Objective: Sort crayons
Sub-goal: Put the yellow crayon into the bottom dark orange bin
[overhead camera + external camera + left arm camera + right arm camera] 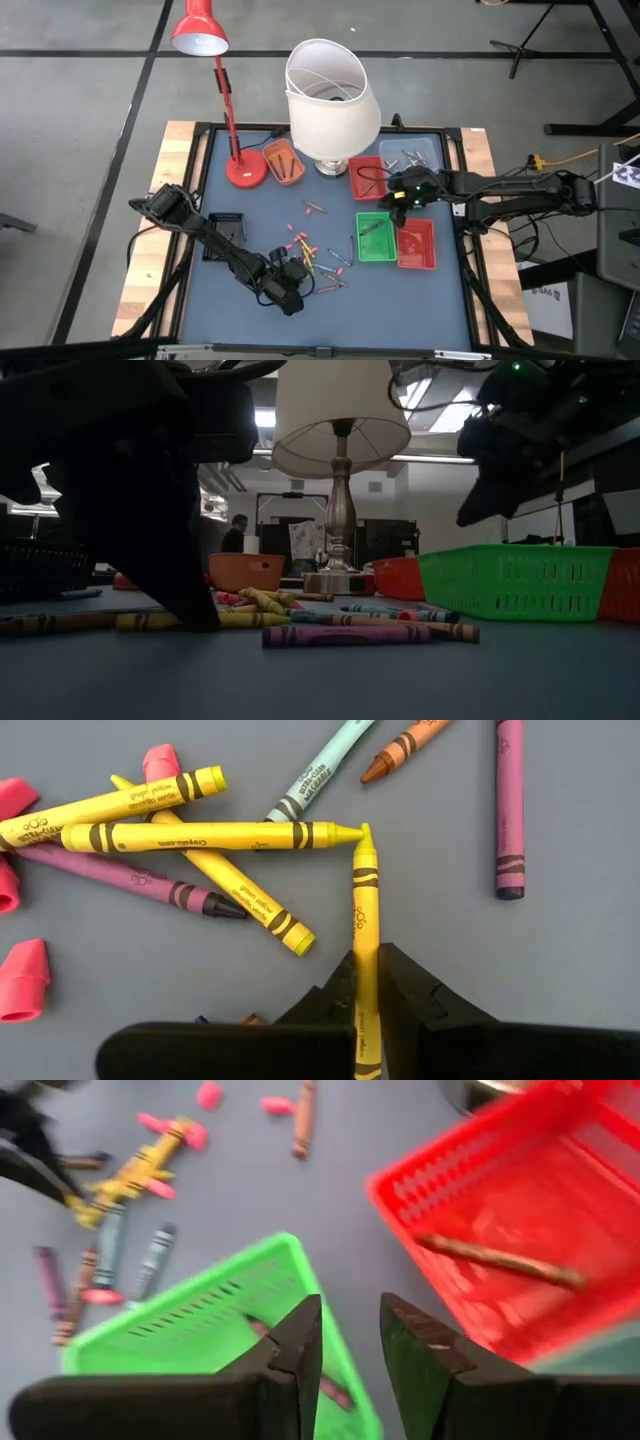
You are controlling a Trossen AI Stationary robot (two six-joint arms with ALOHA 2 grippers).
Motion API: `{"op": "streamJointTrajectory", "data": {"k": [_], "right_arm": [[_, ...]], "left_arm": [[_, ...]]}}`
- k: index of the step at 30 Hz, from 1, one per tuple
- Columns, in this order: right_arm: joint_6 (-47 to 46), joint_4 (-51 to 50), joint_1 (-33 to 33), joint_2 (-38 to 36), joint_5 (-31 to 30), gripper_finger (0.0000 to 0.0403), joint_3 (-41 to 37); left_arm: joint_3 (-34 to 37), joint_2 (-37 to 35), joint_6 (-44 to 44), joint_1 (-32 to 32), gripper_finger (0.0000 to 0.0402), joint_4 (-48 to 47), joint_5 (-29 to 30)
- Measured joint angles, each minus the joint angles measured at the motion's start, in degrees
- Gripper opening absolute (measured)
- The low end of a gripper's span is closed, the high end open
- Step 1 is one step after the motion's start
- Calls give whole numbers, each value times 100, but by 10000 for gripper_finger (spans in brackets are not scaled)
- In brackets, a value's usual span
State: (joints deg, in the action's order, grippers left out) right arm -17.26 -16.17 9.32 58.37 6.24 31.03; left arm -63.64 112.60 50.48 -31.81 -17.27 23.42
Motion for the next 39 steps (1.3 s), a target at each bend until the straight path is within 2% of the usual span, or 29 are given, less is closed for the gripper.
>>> {"op": "streamJointTrajectory", "data": {"k": [3, 10, 16, 20, 25, 32, 39], "right_arm": [[-7, 338, -16, 0, 269, 101, 0], [-34, 1338, -669, 0, 268, 101, 0], [-39, 1817, -1413, 0, 26, 101, 0], [-44, 1939, -1894, 0, -520, 101, 0], [-45, 2129, -2434, 0, -1094, 101, 0], [-44, 2641, -3010, 1, -1383, 101, 0], [-39, 3066, -3229, 2, -1959, 101, 0]], "left_arm": [[4, -20, -2, 0, 6, 23, -4], [26, -216, -2, 13, 3, 119, -83], [24, -671, -4, 39, 3, 236, 21], [24, -898, -91, 65, 4, 536, 334], [15, -992, -648, 172, 3, 1299, 815], [13, -1001, -1705, 473, 6, 2628, 1434], [7, -1003, -2660, 748, 7, 3858, 1615]]}}
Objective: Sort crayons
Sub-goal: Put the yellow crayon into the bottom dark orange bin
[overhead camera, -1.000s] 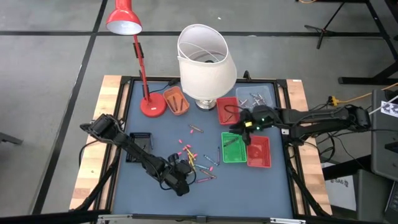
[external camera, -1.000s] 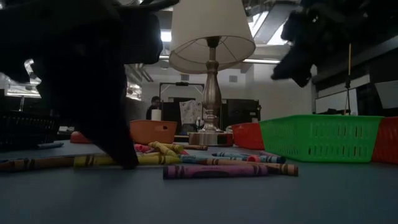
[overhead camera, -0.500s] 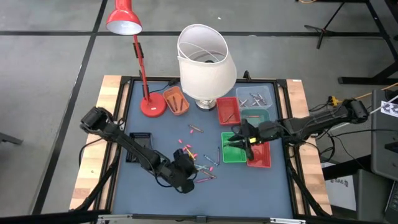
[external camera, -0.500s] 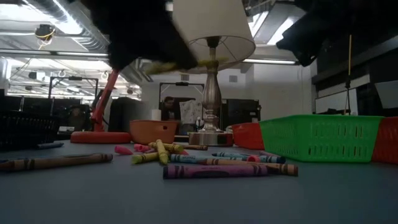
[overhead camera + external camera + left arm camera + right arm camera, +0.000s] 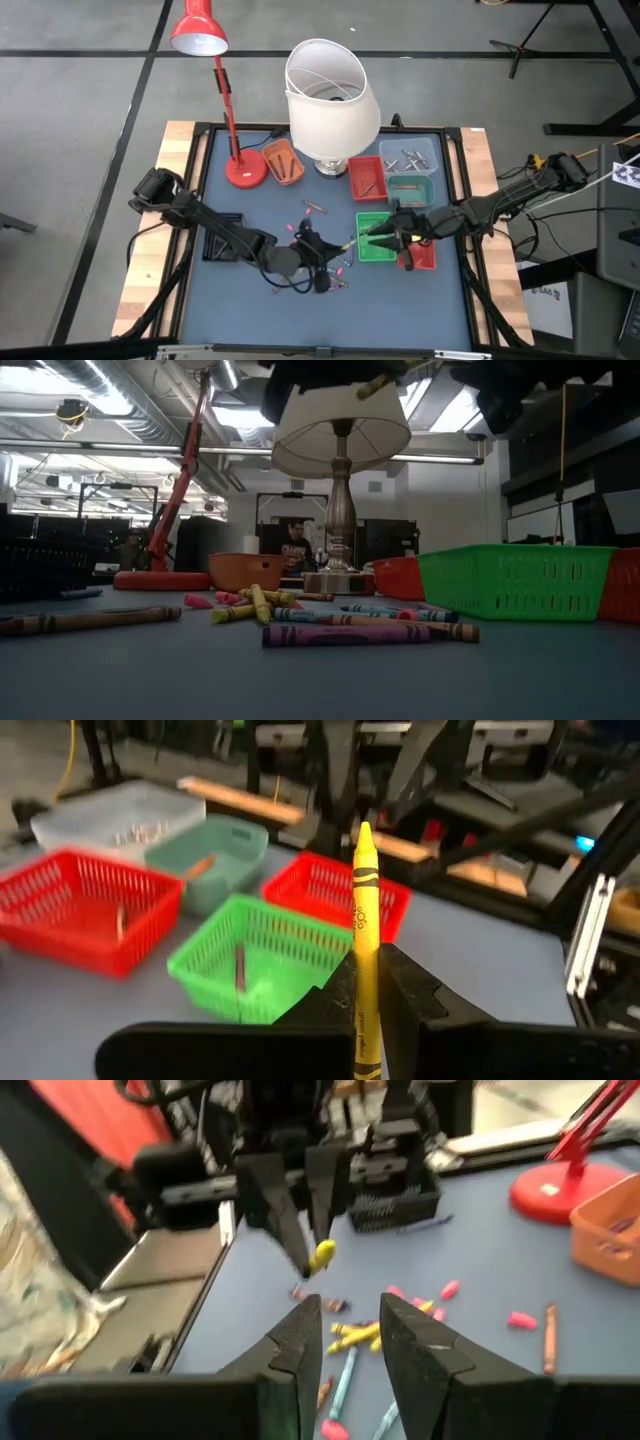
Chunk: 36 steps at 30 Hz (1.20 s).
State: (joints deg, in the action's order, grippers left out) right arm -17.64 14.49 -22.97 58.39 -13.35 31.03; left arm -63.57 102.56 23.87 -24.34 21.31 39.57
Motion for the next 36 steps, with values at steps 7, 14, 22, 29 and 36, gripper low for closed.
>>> {"op": "streamJointTrajectory", "data": {"k": [7, 14, 22, 29, 36], "right_arm": [[-3, 731, 10, 92, -386, 101, 0], [-3, 1647, 10, 725, -402, 101, 0], [-3, 2642, 12, 1370, -225, 101, -2], [39, 2929, 10, 1464, -255, 101, -2], [168, 3055, 10, 1462, -260, 81, -2]], "left_arm": [[0, -4, -807, 204, 7, 719, -2], [-2, -7, -1324, 338, 8, 1108, -11], [-2, -11, -1403, 369, 8, 1177, -143], [-7, -17, -1403, 360, 8, 1147, -326], [-7, -17, -1403, 360, 8, 1082, -329]]}}
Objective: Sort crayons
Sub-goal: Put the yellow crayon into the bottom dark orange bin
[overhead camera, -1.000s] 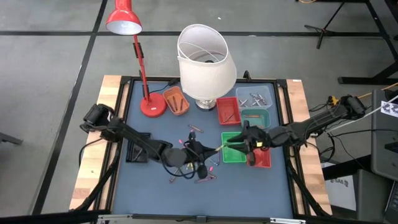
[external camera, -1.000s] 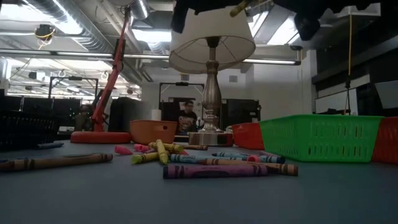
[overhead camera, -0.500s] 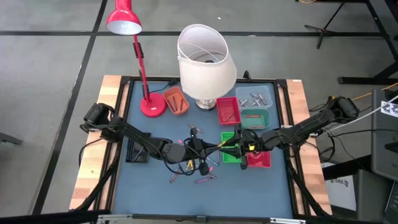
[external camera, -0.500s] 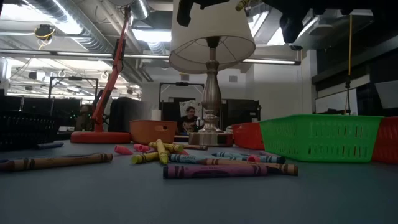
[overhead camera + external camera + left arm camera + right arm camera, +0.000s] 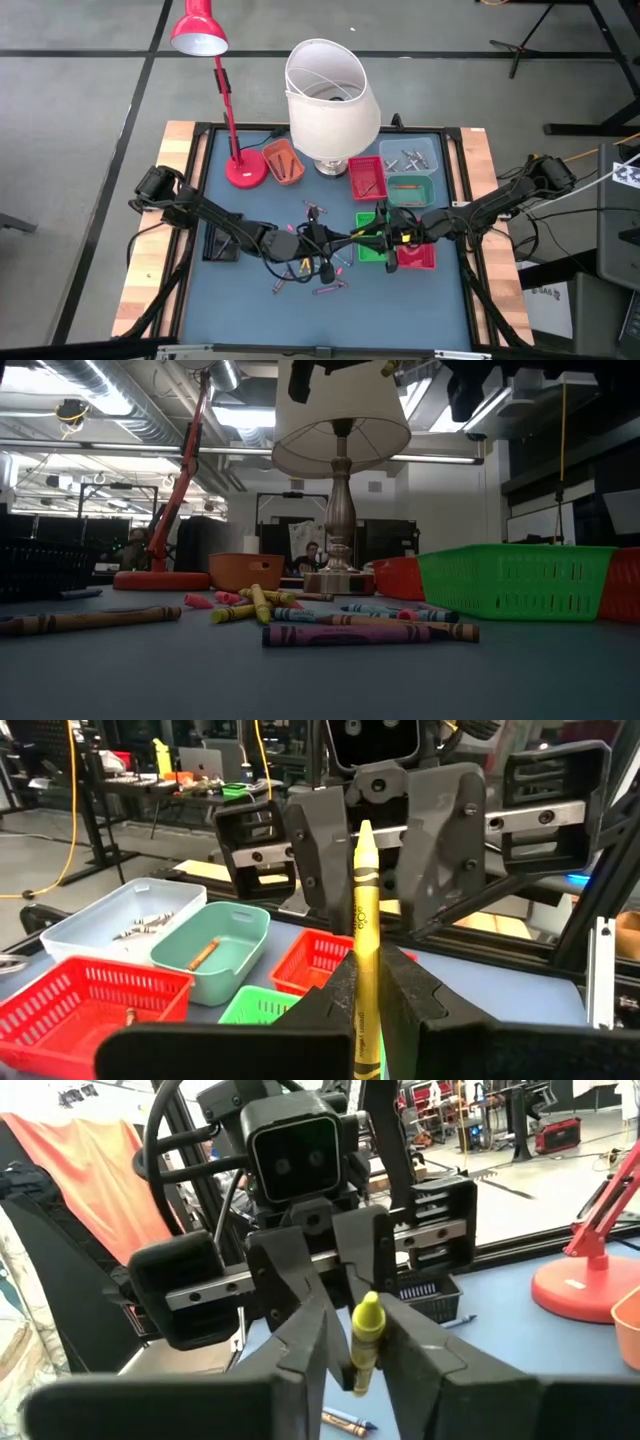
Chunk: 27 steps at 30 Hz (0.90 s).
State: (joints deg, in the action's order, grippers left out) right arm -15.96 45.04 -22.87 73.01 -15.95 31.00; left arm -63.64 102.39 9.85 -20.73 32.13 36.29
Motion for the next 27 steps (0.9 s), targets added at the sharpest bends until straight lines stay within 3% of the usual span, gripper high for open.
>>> {"op": "streamJointTrajectory", "data": {"k": [7, 14, 19, 27], "right_arm": [[197, -9, 2, 0, -34, 14, 0], [139, -22, 2, -10, -26, 36, 0], [143, -240, 4, -198, 20, 17, 0], [-182, -2125, 0, -1364, 95, 27, 0]], "left_arm": [[0, 0, 4, -2, 8, -14, -2], [0, 4, 2, -2, 8, -14, -4], [0, 7, 4, -7, 39, -7, -15], [0, 11, 9, -17, 98, -82, -134]]}}
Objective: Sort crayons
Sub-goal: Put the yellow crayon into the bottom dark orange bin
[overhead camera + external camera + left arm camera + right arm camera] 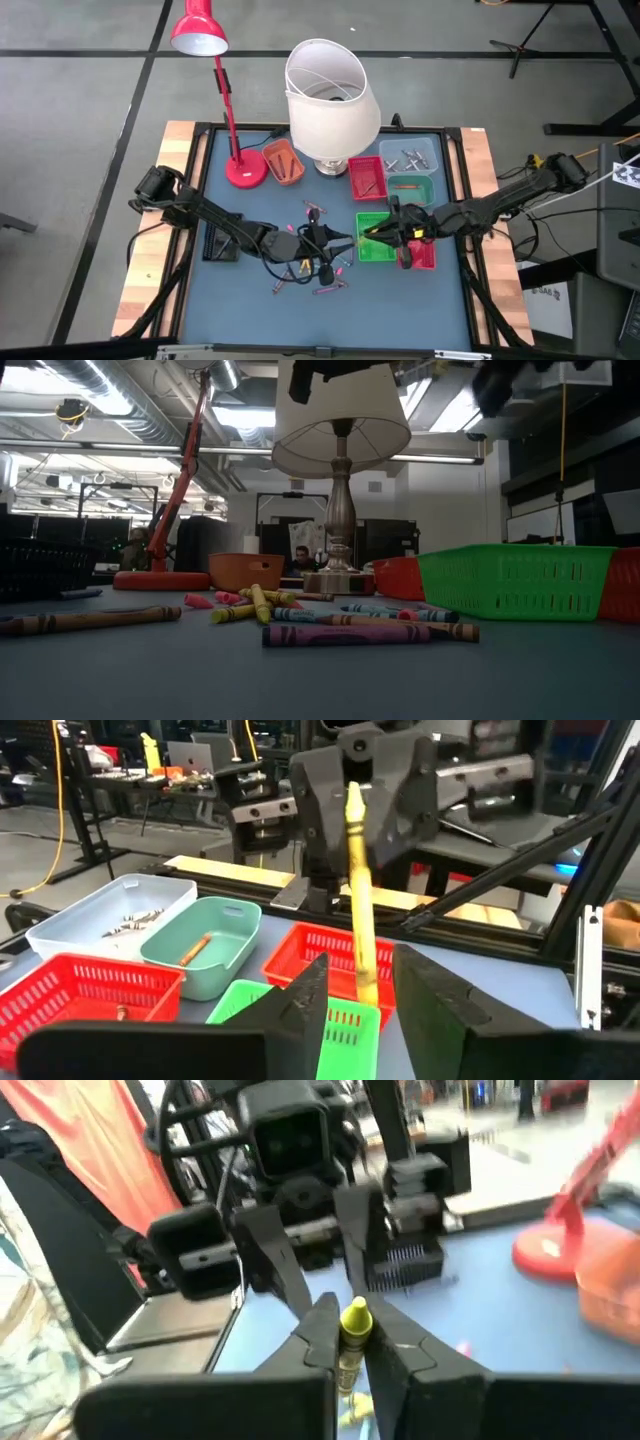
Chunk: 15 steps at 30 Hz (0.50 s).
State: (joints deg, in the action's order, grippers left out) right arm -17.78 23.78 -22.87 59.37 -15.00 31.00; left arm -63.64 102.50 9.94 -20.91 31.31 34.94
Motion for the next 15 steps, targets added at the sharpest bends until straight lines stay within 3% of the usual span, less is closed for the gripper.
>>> {"op": "streamJointTrajectory", "data": {"k": [8, 15], "right_arm": [[-1340, -2849, 0, -1137, 388, 15, 4], [-2172, -4664, 0, -1506, 566, 35, 4]], "left_arm": [[1, 0, 16, 0, 100, -377, 6], [2, 0, 15, 0, 100, -504, 7]]}}
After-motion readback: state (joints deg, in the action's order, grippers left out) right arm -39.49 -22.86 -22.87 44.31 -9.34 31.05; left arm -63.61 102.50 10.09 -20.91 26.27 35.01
